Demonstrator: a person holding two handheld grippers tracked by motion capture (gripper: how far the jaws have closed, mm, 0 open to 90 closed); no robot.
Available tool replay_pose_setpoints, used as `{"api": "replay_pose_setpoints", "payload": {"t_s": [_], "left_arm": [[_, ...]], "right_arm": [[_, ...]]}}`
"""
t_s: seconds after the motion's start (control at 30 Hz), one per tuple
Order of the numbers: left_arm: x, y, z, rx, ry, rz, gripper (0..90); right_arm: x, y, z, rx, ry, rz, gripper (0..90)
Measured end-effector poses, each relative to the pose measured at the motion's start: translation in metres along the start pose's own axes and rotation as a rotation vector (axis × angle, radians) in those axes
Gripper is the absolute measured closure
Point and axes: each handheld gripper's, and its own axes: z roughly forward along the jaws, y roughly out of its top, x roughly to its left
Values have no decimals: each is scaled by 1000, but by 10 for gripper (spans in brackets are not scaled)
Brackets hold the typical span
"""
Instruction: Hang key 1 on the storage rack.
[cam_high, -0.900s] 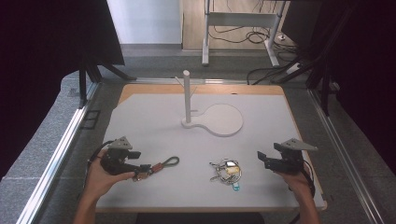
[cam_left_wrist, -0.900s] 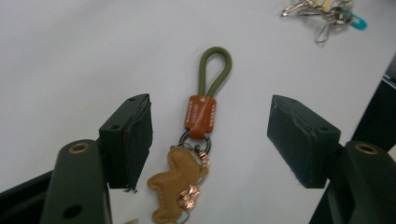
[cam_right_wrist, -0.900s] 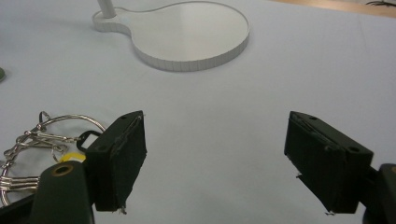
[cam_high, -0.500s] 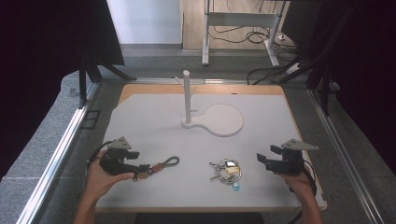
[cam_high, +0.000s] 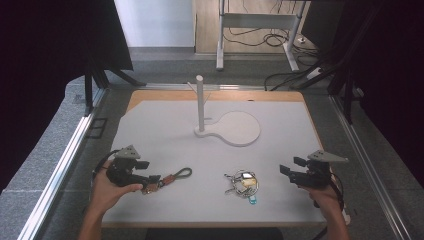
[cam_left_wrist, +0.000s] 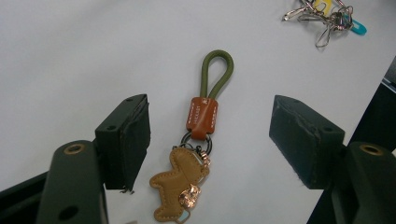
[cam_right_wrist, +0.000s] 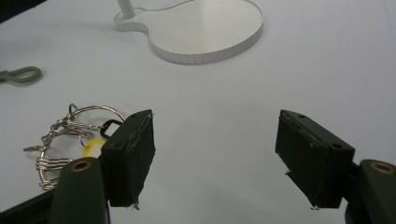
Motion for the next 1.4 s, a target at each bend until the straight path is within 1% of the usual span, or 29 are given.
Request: {"api": "replay_pose_setpoints", "payload": {"t_s": [0.03,0.1,0.13,0.17,0.23,0.27,0.33,0.4,0.43,0.47,0.5,0.6,0.63,0.67,0.7,0.73,0.8,0.83,0.93,1.0,1.03,1.07,1.1,1.13,1.17,1.2,1.23,1.27,1.4], "left_arm": [[0,4,1,2,14,3,297],[-2,5,3,13,24,13,297],[-3,6,6,31,30,26,292],[-7,11,12,66,55,58,282],[-8,16,16,74,68,73,276],[-8,16,16,74,68,73,274],[-7,20,17,65,62,76,272],[-6,21,17,70,63,87,271],[-5,23,13,65,53,93,272],[-5,23,13,65,53,93,275],[-3,23,9,58,50,89,278],[-2,24,5,59,43,92,281],[-4,25,3,55,16,105,284],[-4,25,3,55,16,105,284],[-9,26,2,61,-2,126,284],[-11,27,1,62,-9,134,283],[-13,27,0,71,-5,142,284],[-16,29,-3,75,-6,151,286],[-19,31,-7,84,-6,158,291],[-19,35,-8,105,1,170,306],[-17,38,-6,137,6,181,313],[-17,38,-6,137,6,181,315],[-16,42,-1,175,12,194,317],[-16,42,-1,175,12,194,319],[-16,44,5,211,13,208,321],[-16,44,5,211,13,208,324],[-16,45,12,239,11,215,327],[-16,45,15,254,7,218,332],[-14,45,21,279,0,214,356]], "right_arm": [[-1,0,0,3,6,1,284],[-1,0,0,10,4,-6,283],[-1,0,0,15,0,-12,284],[-3,-2,-1,19,4,-13,301],[-5,-3,-2,13,6,-5,309],[-6,-4,-2,11,4,2,310],[-7,-5,-3,13,4,5,311],[-7,-5,-3,16,10,2,310],[-6,-5,-1,26,22,-21,309],[-6,-5,-1,26,22,-21,309],[-5,-4,0,31,25,-35,308],[-5,-4,2,35,25,-35,308],[-5,-5,3,37,24,-32,309],[-5,-5,3,37,24,-32,309],[-5,-5,3,39,15,-36,309],[-4,-4,2,38,13,-36,310],[-3,-4,1,36,13,-34,311],[-1,-3,-2,23,13,-34,314],[1,-3,-4,21,15,-43,315],[2,-3,-6,24,13,-47,316],[1,-3,-6,26,10,-45,317],[1,-3,-6,26,10,-45,317],[-1,-3,-5,26,5,-37,317],[-1,-3,-5,26,5,-37,317],[-2,-4,-4,32,5,-35,318],[-2,-4,-4,32,5,-35,318],[-2,-5,-2,42,3,-32,319],[-2,-6,-1,44,1,-34,319],[-2,-7,0,53,0,-31,320]]}}
